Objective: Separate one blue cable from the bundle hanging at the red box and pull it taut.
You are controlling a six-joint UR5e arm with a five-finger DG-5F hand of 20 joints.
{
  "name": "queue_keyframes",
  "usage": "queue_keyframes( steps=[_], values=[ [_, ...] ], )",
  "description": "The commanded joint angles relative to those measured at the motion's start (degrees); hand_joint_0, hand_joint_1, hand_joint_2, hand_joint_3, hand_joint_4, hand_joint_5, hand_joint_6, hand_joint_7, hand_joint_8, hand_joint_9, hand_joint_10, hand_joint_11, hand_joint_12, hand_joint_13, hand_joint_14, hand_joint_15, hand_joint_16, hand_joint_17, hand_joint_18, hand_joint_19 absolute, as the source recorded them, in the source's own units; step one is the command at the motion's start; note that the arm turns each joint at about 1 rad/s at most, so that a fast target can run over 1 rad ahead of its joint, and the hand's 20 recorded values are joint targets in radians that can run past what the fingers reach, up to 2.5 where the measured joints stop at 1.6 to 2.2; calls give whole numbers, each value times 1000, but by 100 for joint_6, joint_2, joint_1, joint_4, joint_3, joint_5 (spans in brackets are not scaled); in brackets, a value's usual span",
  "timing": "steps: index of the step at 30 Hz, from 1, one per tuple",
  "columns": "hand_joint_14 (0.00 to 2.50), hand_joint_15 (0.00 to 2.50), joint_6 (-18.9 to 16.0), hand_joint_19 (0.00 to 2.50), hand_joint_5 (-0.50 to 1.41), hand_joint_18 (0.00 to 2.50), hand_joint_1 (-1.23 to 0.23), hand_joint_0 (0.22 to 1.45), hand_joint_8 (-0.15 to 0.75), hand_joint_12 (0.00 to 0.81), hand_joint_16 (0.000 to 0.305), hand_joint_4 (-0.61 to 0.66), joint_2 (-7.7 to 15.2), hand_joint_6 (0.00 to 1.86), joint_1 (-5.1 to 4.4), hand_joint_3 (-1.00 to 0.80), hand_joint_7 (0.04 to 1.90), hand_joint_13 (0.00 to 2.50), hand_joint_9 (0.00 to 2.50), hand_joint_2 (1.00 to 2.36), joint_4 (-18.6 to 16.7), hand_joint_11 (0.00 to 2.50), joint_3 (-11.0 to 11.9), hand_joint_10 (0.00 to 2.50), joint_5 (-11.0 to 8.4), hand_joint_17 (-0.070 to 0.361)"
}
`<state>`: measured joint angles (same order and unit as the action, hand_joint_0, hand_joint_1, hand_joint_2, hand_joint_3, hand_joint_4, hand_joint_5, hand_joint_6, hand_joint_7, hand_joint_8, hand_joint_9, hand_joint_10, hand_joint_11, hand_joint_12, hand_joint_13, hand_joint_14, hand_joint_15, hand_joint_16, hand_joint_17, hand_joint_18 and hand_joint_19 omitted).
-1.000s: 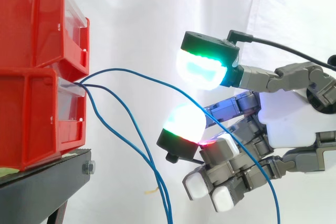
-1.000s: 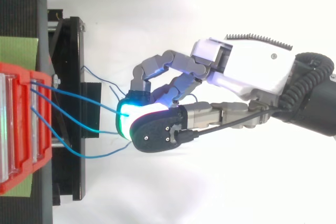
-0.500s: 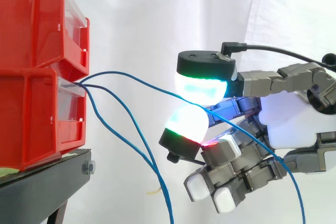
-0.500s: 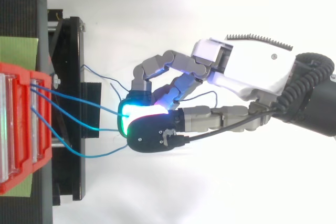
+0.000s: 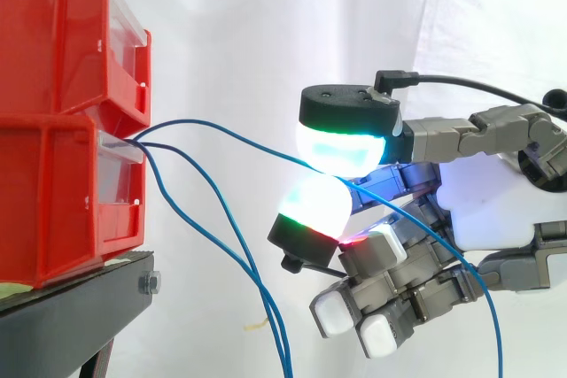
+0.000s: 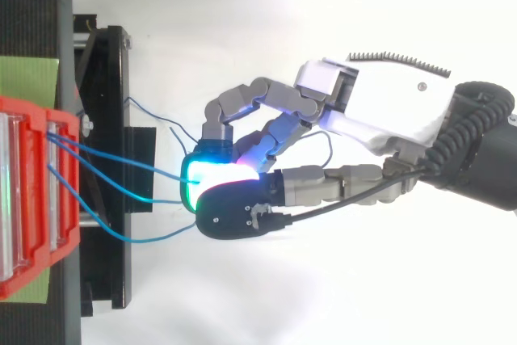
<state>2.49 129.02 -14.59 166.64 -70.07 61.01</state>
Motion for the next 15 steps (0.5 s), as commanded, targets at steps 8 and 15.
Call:
queue_keyframes(
  steps=[8, 15],
  values=[
    [24, 673, -3, 674, -186, 735, -518, 563, 366, 401, 51, 195, 0, 914, 0, -469, 1144, 837, 1078, 1003, 0, 1193, -7, 16, -1, 115],
    [24, 670, -3, 673, -178, 724, -509, 595, 364, 399, 50, 187, 0, 904, 0, -364, 1209, 838, 1096, 1011, 9, 1197, -7, 18, -1, 113]
  ],
)
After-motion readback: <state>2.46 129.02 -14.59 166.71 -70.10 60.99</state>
